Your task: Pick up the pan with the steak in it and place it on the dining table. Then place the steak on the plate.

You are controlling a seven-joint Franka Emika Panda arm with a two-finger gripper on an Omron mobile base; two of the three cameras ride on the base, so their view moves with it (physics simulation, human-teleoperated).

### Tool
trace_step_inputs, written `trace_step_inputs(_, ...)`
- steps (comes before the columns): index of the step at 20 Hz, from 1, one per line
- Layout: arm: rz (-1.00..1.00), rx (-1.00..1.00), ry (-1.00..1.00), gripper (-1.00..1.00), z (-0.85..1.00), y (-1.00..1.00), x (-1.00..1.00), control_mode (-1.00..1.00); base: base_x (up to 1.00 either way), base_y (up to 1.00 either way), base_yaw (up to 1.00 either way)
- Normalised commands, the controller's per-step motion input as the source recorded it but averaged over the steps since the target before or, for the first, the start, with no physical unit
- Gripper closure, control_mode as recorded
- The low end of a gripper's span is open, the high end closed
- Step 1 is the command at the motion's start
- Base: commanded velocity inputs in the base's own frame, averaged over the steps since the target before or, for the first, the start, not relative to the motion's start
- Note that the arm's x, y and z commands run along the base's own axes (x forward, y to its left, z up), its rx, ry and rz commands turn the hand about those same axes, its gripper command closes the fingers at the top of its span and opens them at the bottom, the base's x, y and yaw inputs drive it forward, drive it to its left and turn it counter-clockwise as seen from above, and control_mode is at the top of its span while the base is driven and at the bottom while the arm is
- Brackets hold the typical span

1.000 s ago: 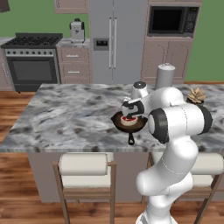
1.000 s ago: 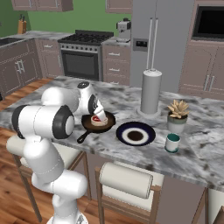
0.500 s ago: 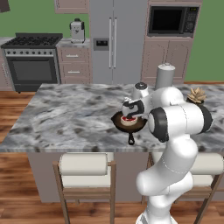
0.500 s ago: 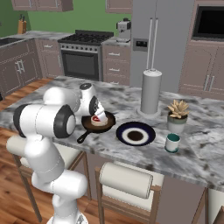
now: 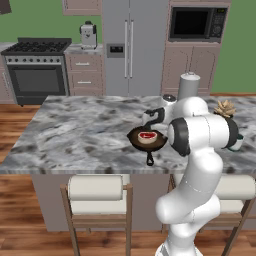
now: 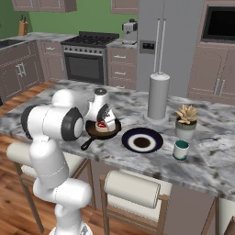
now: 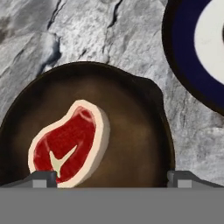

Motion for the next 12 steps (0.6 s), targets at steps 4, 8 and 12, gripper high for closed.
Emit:
trace_step_inputs(4,0.00,0.00,0.01,-1.00,0.00,0.00,0.03,-1.00,0.00,0.00,0.00)
trace_step_inputs(8,-0.03,0.00,0.03,-1.00,-0.04,0.01,0.29,-1.00,0.00,0.00,0.00)
trace_step_inputs(12,-0.07,0.00,0.04,-1.00,-0.11,0.08,0.39,-1.00,0.00,0.00,0.00)
